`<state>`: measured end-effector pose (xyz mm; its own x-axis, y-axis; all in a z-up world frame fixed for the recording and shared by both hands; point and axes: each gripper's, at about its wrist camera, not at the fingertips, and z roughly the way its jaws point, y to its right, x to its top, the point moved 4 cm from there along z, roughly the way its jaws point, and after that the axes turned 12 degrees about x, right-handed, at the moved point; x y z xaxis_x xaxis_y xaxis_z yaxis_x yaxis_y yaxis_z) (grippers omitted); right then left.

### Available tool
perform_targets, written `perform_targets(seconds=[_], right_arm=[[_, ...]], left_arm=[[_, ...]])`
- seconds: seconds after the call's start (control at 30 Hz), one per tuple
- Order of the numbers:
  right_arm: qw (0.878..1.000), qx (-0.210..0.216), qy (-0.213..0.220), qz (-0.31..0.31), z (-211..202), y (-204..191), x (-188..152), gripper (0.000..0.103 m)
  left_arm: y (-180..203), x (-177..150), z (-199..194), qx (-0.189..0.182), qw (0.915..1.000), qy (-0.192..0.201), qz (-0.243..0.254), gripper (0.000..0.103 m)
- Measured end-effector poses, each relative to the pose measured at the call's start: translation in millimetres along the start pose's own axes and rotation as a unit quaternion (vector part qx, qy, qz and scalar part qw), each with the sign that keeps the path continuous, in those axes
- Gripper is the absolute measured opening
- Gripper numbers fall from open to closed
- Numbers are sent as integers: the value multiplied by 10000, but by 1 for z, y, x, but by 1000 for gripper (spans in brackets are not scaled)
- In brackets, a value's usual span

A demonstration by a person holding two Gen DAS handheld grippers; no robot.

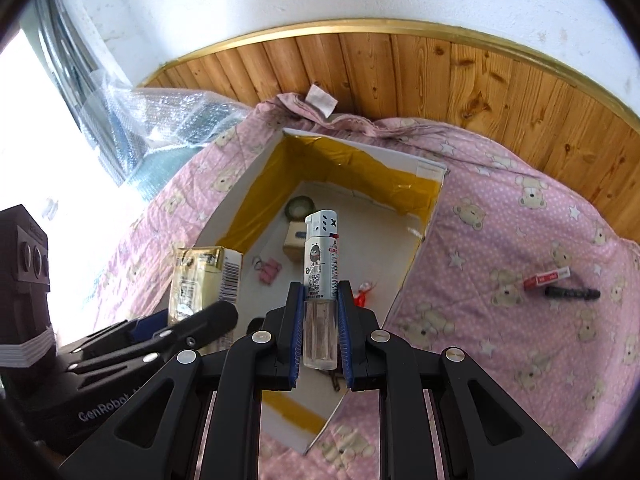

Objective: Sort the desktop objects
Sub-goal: 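Lower the tissue pack and white tube into the white box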

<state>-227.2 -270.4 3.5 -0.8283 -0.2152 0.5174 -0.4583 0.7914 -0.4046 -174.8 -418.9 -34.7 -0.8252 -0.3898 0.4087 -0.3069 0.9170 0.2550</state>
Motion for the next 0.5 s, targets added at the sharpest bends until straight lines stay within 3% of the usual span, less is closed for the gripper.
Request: perform_targets(seconds=[0.5], right_arm=[[9999, -14, -68, 138, 42, 47, 52, 17]], left_arm=[[32, 53, 78, -43, 9992, -255, 305, 52]])
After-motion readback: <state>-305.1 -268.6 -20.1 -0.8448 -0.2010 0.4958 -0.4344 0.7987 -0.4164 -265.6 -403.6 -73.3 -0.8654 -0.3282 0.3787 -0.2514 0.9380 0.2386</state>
